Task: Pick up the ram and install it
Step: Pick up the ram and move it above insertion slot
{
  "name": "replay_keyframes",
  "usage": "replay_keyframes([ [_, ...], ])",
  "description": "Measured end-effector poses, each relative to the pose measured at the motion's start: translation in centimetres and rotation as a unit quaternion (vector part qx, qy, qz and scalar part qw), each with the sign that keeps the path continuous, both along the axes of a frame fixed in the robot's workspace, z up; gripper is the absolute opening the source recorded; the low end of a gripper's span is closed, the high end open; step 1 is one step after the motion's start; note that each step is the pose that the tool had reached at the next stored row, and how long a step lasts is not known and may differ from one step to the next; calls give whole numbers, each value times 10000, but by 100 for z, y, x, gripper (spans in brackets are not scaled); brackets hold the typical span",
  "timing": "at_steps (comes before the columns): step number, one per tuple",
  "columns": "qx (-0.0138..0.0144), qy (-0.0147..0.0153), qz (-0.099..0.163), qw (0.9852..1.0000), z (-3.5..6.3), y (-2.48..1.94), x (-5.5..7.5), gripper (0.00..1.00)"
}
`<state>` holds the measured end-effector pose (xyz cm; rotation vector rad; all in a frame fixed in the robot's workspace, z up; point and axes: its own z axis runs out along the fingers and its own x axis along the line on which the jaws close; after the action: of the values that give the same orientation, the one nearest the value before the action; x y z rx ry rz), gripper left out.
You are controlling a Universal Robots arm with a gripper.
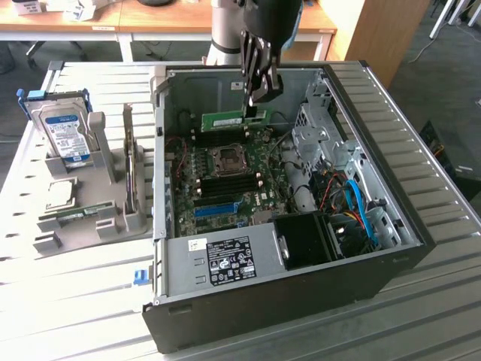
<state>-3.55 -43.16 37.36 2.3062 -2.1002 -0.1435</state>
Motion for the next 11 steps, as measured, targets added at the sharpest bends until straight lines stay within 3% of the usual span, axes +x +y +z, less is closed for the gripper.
replay_keyframes([
  [11,-1,0,0,10000,-200,-117,0,12],
])
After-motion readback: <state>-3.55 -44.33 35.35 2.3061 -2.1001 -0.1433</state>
